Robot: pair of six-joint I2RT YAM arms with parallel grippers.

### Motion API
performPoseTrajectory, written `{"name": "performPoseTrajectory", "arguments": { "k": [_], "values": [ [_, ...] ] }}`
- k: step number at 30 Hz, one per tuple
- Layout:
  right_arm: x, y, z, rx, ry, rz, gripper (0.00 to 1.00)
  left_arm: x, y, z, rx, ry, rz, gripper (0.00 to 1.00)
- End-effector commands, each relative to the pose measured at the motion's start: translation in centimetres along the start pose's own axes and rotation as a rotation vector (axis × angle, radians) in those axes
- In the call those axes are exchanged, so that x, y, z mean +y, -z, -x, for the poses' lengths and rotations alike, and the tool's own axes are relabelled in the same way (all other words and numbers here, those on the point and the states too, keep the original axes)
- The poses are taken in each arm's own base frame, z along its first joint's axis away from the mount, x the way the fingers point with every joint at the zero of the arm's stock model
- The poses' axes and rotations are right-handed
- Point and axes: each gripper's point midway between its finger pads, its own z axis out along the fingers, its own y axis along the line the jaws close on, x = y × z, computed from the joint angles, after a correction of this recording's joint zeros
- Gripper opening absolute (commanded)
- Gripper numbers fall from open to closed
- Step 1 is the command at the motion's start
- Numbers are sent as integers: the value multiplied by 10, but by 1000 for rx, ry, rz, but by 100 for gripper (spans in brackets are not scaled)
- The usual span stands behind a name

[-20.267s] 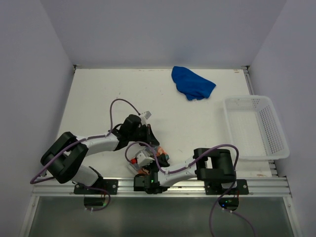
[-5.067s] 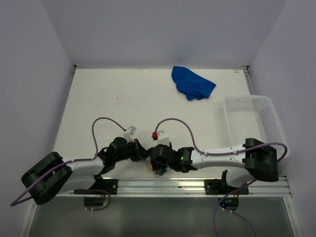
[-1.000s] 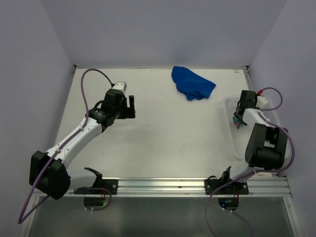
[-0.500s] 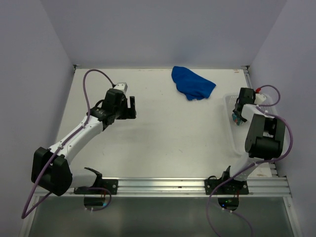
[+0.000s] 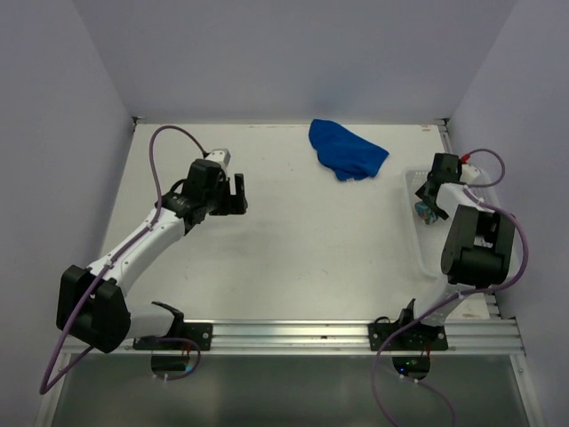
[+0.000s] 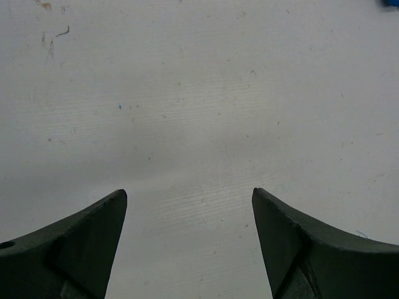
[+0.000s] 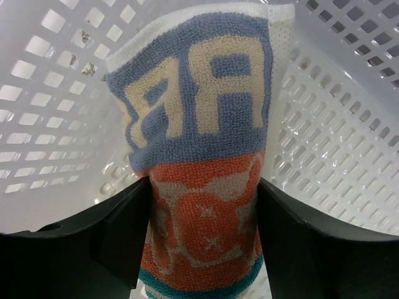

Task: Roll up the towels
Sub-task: Place the rolled towel into the container

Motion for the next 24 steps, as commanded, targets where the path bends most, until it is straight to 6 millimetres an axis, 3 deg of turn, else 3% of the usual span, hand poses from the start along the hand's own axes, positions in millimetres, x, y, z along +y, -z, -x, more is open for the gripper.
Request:
{"name": "performPoseTrajectory", "arguments": {
  "k": [1, 18, 24],
  "values": [
    [8, 16, 22, -28, -11, 42, 69, -5, 3, 13, -43, -1, -34, 85],
    [8, 65, 56, -68, -31, 90, 79, -5, 12, 19, -74, 5, -43, 89],
    [9, 104, 76, -150, -28, 155, 73, -4, 13, 20, -81, 6, -40, 90]
  ]
}}
